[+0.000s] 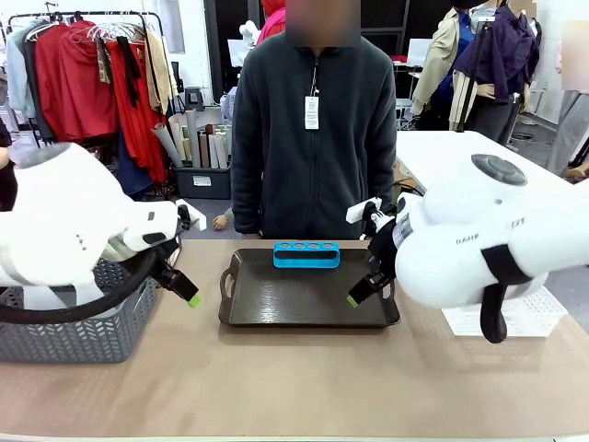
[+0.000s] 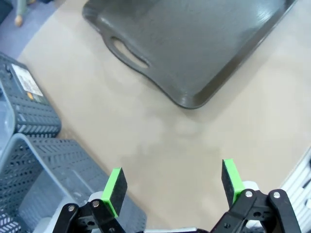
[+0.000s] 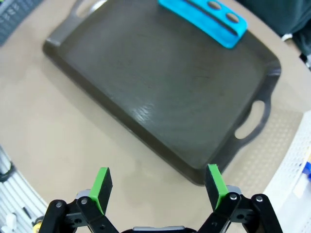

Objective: Prepare the laboratory tools.
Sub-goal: Pick up one Small flask and place it on the Handle tray.

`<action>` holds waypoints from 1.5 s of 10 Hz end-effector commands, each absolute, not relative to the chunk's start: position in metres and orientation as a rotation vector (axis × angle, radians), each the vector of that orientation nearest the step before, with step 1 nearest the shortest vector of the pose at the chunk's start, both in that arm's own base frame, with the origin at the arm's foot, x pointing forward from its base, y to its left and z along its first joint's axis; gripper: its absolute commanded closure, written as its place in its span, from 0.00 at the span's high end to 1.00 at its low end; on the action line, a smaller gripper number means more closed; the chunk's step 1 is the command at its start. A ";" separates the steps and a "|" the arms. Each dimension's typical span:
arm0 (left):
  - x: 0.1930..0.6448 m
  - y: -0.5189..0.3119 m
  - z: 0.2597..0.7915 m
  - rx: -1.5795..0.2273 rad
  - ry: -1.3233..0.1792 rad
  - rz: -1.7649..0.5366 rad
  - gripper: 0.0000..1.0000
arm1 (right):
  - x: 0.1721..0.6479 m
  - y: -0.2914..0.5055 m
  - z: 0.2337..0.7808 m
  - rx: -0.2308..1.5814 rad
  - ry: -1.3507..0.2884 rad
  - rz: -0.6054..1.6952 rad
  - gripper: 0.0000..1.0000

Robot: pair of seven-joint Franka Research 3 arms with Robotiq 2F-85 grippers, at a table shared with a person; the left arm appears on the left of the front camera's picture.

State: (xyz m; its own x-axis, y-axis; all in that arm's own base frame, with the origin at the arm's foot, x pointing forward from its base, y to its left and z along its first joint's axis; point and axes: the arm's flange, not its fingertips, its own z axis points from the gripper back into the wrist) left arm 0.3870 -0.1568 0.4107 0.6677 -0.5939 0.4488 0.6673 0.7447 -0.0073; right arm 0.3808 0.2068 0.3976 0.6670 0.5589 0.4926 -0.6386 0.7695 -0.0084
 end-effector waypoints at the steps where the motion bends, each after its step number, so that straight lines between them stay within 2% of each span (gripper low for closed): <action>1: 0.398 -0.134 0.436 -0.283 -0.452 -0.765 1.00 | 0.389 0.192 0.426 0.223 -0.460 0.715 1.00; 5: 0.409 -0.112 0.489 -0.370 -0.513 -0.826 1.00 | 0.389 0.171 0.491 0.287 -0.460 0.773 1.00; 7: 0.419 -0.108 0.503 -0.357 -0.541 -0.826 1.00 | 0.393 0.151 0.516 0.354 -0.481 0.766 1.00; 9: 0.420 -0.108 0.506 -0.355 -0.586 -0.805 1.00 | 0.391 0.147 0.522 0.340 -0.516 0.776 1.00; 10: 0.415 -0.108 0.510 -0.337 -0.544 -0.810 1.00 | 0.388 0.155 0.520 0.317 -0.490 0.749 1.00; 14: 0.415 -0.109 0.511 -0.326 -0.546 -0.806 1.00 | 0.387 0.154 0.521 0.305 -0.493 0.754 1.00; 15: 0.416 -0.109 0.521 -0.369 -0.532 -0.840 1.00 | 0.386 0.156 0.531 0.417 -0.438 0.742 1.00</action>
State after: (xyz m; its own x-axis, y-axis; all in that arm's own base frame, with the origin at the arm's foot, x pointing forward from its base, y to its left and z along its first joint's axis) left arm 0.4135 -0.1116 0.5135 0.5652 -0.5971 0.5692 0.7576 0.6488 -0.0717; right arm 0.3854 0.1567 0.5214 0.6360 0.5704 0.5198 -0.7142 0.6901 0.1166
